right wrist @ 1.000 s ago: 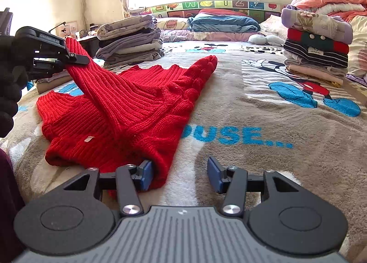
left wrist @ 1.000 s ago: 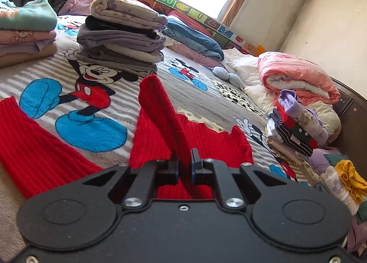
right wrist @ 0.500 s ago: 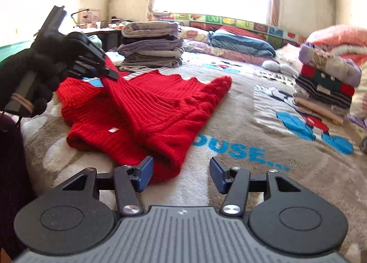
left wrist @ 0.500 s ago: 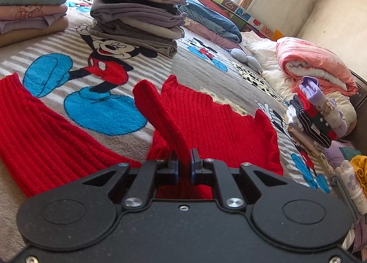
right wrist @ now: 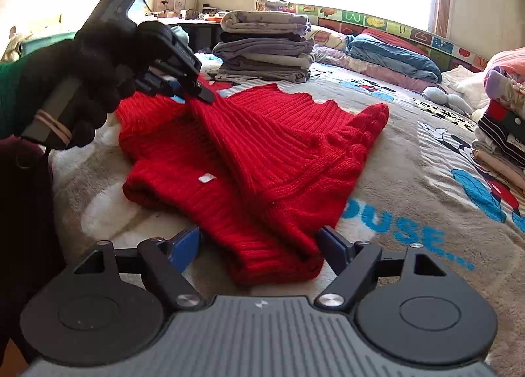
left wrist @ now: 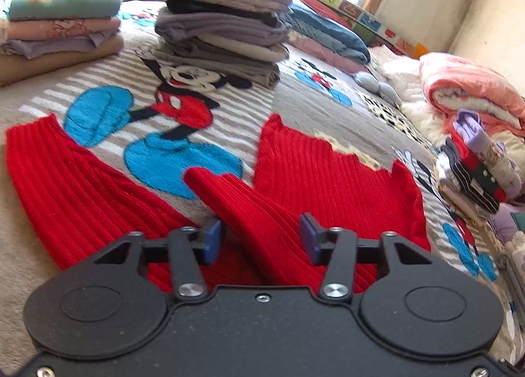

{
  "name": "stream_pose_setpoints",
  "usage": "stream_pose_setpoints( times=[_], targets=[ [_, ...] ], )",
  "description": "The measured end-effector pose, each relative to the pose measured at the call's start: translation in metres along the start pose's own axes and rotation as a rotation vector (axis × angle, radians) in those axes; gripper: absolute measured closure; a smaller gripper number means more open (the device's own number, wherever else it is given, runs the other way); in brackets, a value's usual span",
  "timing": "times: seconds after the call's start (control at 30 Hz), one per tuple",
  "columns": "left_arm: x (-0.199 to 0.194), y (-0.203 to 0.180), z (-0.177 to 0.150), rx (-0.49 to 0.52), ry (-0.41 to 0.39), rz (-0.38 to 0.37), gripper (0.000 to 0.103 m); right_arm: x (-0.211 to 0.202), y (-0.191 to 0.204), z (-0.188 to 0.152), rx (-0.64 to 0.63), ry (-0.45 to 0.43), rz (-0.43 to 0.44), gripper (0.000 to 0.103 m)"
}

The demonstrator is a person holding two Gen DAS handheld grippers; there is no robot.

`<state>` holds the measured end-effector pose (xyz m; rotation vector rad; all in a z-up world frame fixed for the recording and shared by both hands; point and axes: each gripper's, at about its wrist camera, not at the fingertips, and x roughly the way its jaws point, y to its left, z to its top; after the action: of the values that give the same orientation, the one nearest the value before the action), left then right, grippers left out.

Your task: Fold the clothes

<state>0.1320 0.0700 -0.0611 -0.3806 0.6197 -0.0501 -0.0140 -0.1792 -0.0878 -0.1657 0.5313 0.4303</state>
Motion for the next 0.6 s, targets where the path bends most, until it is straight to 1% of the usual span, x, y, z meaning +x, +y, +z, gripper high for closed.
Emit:
stream_pose_setpoints(
  times=[0.07,0.13,0.2,0.3,0.4,0.5,0.6],
  targets=[
    [-0.007,0.004,0.004,-0.001,-0.047,0.038,0.052,-0.009,-0.004,0.002,0.023,-0.026,-0.009,0.028],
    [-0.010,0.004,0.007,0.005,-0.067,0.027,0.052,-0.014,-0.006,0.005,0.033,-0.062,-0.010,0.028],
    [-0.010,-0.002,0.006,0.027,-0.060,-0.019,0.052,-0.010,-0.006,0.010,0.023,-0.094,-0.004,0.027],
    [-0.009,-0.022,0.003,0.091,-0.036,-0.087,0.052,0.007,-0.004,0.019,-0.008,-0.102,0.026,0.027],
    [-0.004,-0.045,0.003,0.132,-0.008,-0.162,0.052,0.018,-0.003,0.025,0.016,-0.121,0.051,0.027],
    [0.007,-0.072,0.008,0.181,0.011,-0.205,0.052,0.025,-0.002,0.024,0.035,-0.098,0.083,0.027],
    [0.025,-0.101,0.014,0.237,0.045,-0.244,0.052,0.033,0.001,0.022,0.042,-0.067,0.106,0.025]
  ],
)
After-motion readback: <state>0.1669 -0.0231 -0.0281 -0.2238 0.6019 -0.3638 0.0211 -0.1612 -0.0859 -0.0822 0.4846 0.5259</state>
